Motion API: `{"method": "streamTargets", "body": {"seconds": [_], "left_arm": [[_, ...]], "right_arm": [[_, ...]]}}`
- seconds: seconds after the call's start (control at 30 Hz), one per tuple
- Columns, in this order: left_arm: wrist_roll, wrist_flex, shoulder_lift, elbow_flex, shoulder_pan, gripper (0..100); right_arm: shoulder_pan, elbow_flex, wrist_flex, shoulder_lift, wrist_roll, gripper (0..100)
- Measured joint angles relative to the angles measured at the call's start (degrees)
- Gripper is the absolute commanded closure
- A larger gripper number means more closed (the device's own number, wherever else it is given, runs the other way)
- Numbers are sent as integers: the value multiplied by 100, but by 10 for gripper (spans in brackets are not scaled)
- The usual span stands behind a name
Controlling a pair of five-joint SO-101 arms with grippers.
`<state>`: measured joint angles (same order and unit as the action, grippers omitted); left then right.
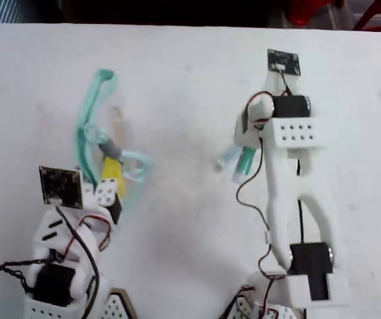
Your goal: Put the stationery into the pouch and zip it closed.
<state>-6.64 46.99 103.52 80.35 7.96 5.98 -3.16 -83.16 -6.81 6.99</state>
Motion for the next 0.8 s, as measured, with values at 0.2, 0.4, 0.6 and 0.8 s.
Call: {"method": "streamTargets", "body": {"seconds": [0.2,0.4,0.6,0.8], "left_arm": [[484,0,0,-26,730,976],[545,0,0,-193,1160,974],[545,0,0,-193,1310,973],[545,0,0,-132,1310,976]], "right_arm": [[-62,0,0,-413,-105,981],[-114,-114,114,-422,-105,981],[-141,-958,888,-422,-114,981],[-97,-1029,993,-422,-114,981]]}}
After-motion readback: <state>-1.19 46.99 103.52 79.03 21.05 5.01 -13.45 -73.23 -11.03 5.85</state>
